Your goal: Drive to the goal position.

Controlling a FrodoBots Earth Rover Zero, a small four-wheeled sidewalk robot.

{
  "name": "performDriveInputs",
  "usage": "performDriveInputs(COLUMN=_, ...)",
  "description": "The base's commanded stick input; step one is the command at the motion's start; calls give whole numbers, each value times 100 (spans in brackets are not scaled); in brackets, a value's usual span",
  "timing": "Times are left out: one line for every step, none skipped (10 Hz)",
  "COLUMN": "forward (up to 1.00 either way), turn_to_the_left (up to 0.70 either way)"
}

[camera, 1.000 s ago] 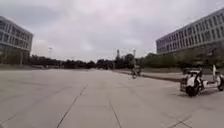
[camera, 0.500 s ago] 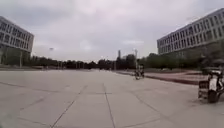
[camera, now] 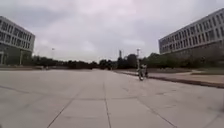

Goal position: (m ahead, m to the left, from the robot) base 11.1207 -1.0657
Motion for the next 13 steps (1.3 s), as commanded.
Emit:
performDriveInputs(forward=100, turn_to_the_left=0)
performDriveInputs(forward=100, turn_to_the_left=0)
performDriveInputs(forward=100, turn_to_the_left=0)
performDriveInputs(forward=100, turn_to_the_left=0)
performDriveInputs(forward=100, turn_to_the_left=0)
performDriveInputs(forward=100, turn_to_the_left=0)
performDriveInputs(forward=100, turn_to_the_left=0)
performDriveInputs(forward=100, turn_to_the_left=0)
performDriveInputs(forward=100, turn_to_the_left=0)
performDriveInputs(forward=100, turn_to_the_left=0)
performDriveInputs(forward=100, turn_to_the_left=0)
performDriveInputs(forward=100, turn_to_the_left=0)
performDriveInputs(forward=100, turn_to_the_left=0)
